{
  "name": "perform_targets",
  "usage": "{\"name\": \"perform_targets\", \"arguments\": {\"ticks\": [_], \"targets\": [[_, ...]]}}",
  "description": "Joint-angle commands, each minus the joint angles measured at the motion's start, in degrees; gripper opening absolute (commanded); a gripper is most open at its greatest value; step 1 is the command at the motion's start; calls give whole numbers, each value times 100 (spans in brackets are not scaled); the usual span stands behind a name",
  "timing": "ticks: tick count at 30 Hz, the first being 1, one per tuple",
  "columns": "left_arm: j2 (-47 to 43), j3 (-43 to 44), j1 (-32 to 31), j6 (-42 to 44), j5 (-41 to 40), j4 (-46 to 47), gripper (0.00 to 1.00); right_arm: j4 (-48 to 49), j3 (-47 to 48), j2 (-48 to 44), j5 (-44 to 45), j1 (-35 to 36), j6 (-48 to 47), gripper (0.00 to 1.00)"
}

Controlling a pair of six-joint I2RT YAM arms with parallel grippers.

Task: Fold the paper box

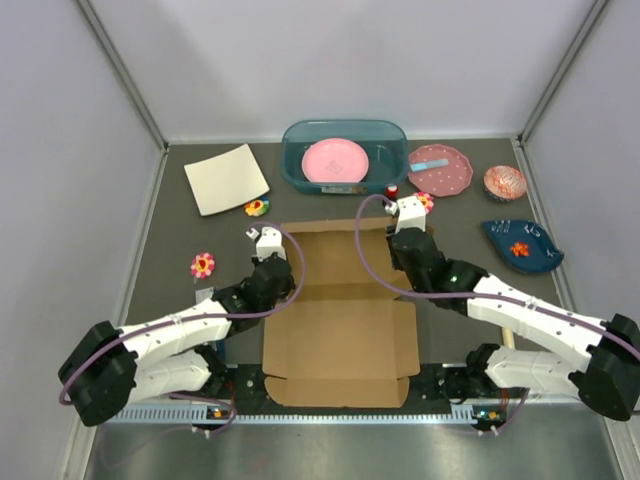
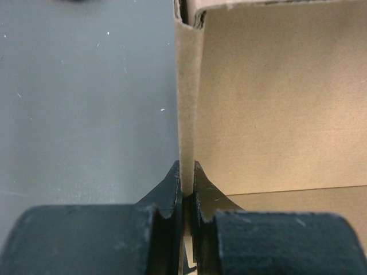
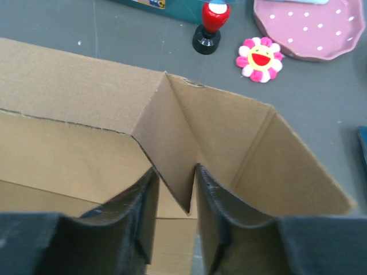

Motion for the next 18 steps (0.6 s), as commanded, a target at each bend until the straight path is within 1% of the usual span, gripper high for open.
{"name": "perform_targets", "arguments": {"ticks": [1, 3, 5, 9, 11, 13, 14, 16, 17, 18], "targets": [[-184, 57, 15, -67, -103, 403, 0, 398, 224, -1, -164, -14, 200, 24], [-166, 65, 24, -111, -111, 429, 0, 407, 207, -19, -374, -14, 499, 14], [-149, 66, 15, -146, -111, 446, 0, 425, 163, -89, -532, -14, 884, 13], [-149, 57, 15, -243, -129, 455, 0, 547, 58, -212, -770, -23, 1536, 4], [-149, 48, 15, -270, -181, 455, 0, 609, 13, -230, -972, -14, 1738, 4], [-140, 65, 15, -313, -287, 377, 0, 478, 118, -273, -947, -14, 1765, 12], [-157, 109, 15, -357, -461, 289, 0, 234, 162, -422, -833, -14, 1757, 26], [-184, 171, 24, -542, -725, 0, 0, -5, 215, -668, -710, -14, 1713, 43], [-227, 232, 15, -568, -840, -80, 0, -102, 207, -982, -579, -14, 1695, 50], [-236, 267, 15, -629, -1085, -150, 0, -312, 189, -1116, -551, -14, 1669, 58]]}}
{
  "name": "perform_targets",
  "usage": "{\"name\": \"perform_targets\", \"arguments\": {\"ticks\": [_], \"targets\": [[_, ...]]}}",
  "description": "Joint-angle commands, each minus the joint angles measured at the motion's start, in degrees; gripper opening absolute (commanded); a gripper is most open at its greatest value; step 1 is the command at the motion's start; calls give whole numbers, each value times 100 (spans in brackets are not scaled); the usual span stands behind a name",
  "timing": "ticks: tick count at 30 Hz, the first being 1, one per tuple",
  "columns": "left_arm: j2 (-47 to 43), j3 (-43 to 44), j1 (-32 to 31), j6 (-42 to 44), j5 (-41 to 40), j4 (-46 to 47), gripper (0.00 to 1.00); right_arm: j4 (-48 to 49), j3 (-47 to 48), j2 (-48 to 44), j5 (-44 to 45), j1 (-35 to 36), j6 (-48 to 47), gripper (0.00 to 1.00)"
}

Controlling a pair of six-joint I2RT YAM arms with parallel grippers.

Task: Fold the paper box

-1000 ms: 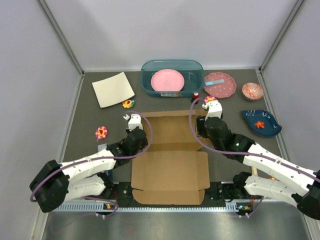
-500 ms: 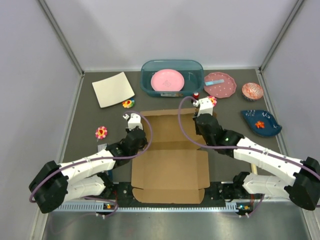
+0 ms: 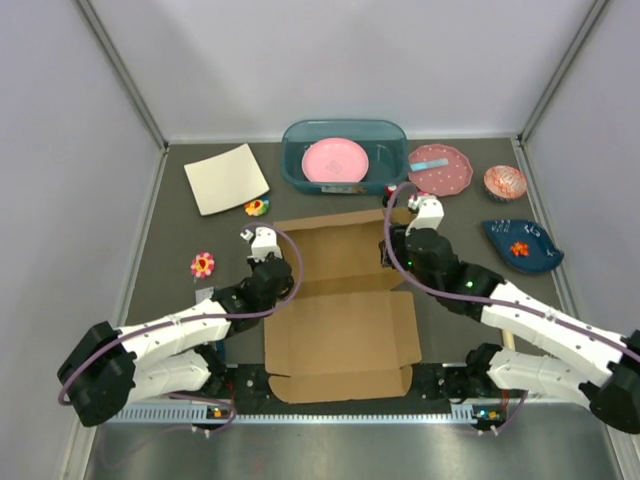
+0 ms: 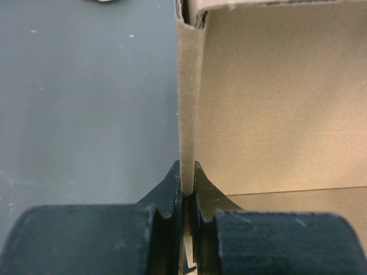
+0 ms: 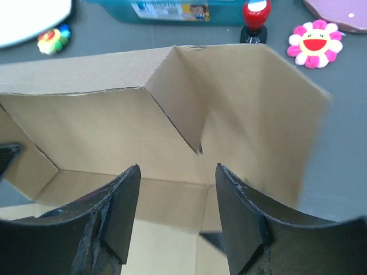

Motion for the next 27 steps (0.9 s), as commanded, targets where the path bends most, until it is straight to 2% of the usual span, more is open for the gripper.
{"name": "perform_targets", "arguments": {"ticks": [1, 4, 9, 19, 27], "targets": [[-210, 300, 15, -409, -844, -218, 0, -436, 100, -927, 196, -14, 139, 60], [-193, 388, 24, -480, -1038, -376, 0, -691, -163, -1297, 267, -6, 226, 63], [-122, 406, 24, -691, -916, -457, 0, -762, -568, -1385, 232, -14, 595, 63], [-377, 380, 24, -700, -582, -361, 0, -235, -991, -832, 12, -14, 1053, 60], [-650, 362, 24, -629, -379, -395, 0, 160, -859, -235, -85, -137, 1115, 58]]}}
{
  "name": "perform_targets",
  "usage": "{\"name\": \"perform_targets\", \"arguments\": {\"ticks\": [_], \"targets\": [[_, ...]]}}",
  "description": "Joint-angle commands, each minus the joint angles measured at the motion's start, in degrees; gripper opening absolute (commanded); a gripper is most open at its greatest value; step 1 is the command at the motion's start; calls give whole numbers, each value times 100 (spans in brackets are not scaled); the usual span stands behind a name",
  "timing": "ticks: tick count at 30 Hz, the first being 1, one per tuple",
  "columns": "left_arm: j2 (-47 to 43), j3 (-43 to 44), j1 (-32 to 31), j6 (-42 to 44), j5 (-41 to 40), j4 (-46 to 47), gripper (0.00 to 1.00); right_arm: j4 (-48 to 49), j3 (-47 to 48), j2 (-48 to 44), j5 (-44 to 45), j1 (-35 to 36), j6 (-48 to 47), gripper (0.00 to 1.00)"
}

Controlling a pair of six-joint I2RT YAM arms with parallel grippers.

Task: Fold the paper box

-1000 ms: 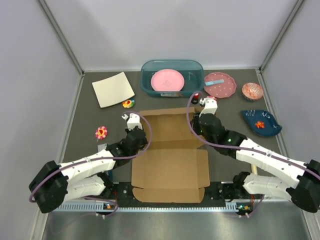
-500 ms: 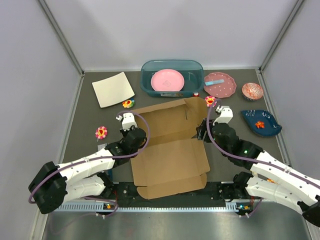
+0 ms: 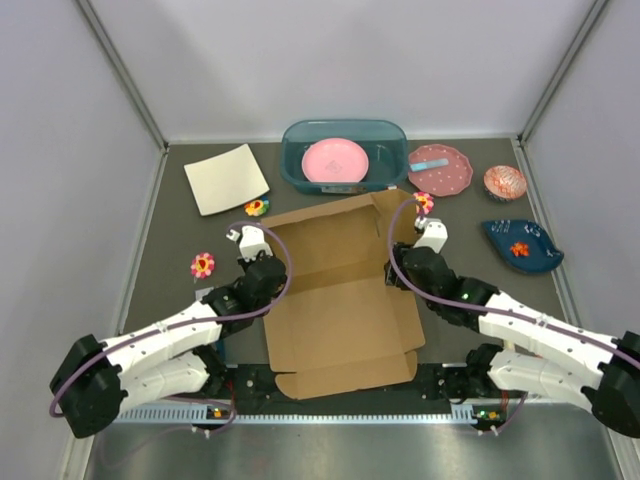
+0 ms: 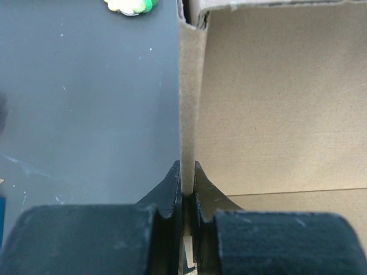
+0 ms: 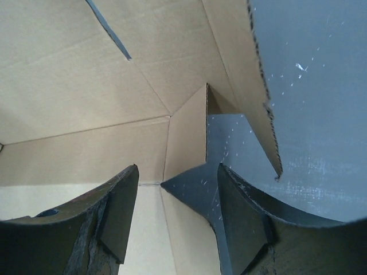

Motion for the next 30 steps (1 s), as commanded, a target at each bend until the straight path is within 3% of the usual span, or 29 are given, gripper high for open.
{"name": "perform_targets", "arguments": {"ticks": [1, 4, 7, 8, 11, 14, 23, 30], "targets": [[-186, 183, 0, -81, 115, 263, 0, 430, 133, 251, -89, -140, 125, 57], [-195, 165, 9, -98, 202, 271, 0, 553, 186, 383, -107, -157, 80, 53], [-186, 174, 9, -125, 281, 271, 0, 658, 239, 514, -115, -157, -51, 41], [-169, 174, 0, -107, 308, 289, 0, 676, 256, 541, -133, -157, -156, 31], [-108, 183, 0, -63, 378, 315, 0, 755, 318, 664, -177, -157, -349, 17], [-46, 209, 0, -19, 448, 359, 0, 956, 362, 778, -483, -149, -708, 9], [130, 323, 9, 104, 721, 368, 0, 790, 722, 1086, 33, 325, -2114, 4], [253, 376, 9, 244, 1002, 517, 0, 834, 819, 1472, 482, 992, -3153, 8]]}}
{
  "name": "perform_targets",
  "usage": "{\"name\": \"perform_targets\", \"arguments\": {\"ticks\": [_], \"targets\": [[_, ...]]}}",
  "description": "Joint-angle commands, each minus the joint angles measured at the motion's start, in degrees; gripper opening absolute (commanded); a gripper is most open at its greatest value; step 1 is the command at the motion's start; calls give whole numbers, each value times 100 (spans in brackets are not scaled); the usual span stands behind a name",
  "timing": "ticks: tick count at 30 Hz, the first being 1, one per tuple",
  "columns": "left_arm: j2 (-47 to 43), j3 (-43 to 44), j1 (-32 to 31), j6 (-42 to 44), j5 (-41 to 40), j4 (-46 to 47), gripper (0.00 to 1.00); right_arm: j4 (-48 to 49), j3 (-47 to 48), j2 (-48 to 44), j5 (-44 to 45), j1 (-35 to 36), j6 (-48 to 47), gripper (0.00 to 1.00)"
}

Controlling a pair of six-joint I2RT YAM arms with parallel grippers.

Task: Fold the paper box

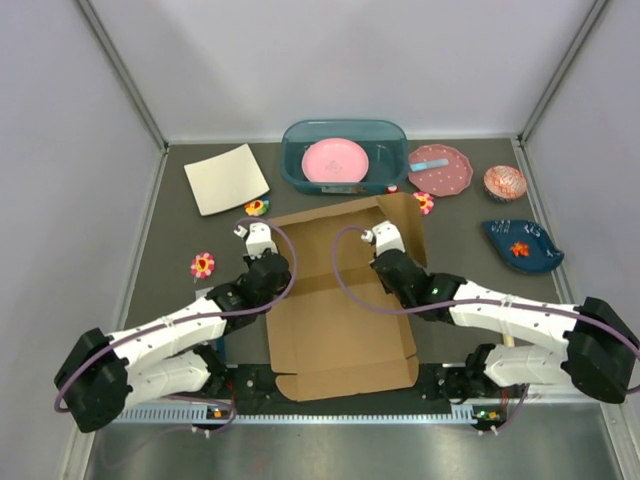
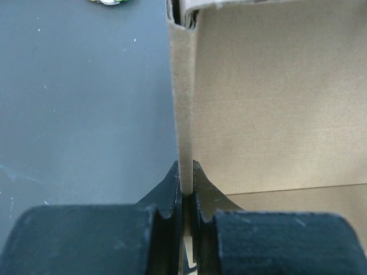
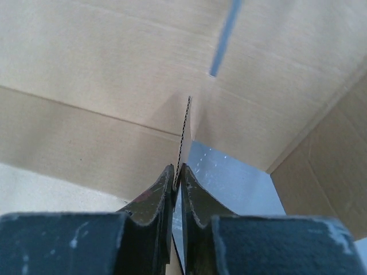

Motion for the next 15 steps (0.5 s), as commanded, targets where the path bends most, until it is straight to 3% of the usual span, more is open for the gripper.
{"name": "perform_targets", "arguments": {"ticks": [1, 7, 15], "targets": [[43, 274, -41, 113, 587, 450, 0, 443, 427, 334, 198, 515, -815, 9], [-79, 230, -33, 175, 482, 406, 0, 118, 656, 450, 778, 762, -772, 27], [-229, 80, -15, 131, 429, 415, 0, -101, 1069, -1007, 963, 744, -614, 54]]}}
